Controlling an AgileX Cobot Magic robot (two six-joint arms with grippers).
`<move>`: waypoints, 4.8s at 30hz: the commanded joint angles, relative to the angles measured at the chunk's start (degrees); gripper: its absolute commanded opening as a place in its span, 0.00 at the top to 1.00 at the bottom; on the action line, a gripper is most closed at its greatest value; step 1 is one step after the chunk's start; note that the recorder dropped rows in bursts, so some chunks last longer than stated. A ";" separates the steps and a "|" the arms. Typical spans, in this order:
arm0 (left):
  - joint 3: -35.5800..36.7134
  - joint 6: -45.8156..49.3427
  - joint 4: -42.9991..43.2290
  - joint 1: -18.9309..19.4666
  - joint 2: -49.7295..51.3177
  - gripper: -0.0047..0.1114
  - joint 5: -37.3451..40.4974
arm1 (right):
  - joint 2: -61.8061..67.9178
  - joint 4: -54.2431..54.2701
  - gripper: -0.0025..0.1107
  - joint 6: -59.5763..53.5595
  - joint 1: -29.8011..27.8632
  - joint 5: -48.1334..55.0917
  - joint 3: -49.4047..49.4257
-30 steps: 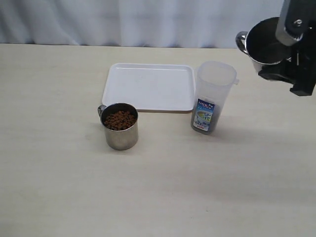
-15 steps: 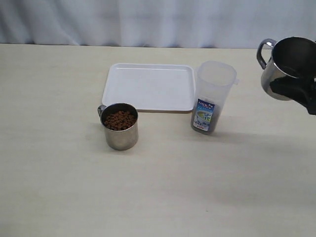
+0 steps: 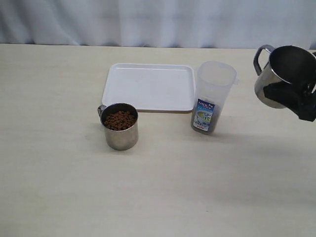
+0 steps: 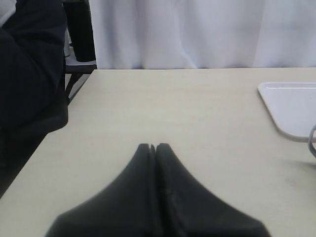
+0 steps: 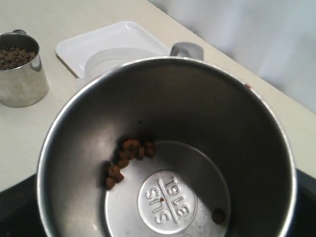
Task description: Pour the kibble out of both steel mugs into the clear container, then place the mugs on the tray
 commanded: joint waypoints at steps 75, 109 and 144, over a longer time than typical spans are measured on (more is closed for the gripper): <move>0.15 -0.12 -0.06 0.04 -0.02 0.96 -0.49 | 21.34 -6.21 0.19 27.10 9.36 -15.15 -5.65; 0.15 -0.12 -0.06 0.04 -0.02 0.96 -0.49 | -54.39 -0.85 0.94 46.01 12.42 -32.01 29.39; 0.15 -0.12 -0.06 0.04 -0.02 0.96 -0.49 | -76.26 -78.60 0.94 119.95 17.32 -44.55 38.31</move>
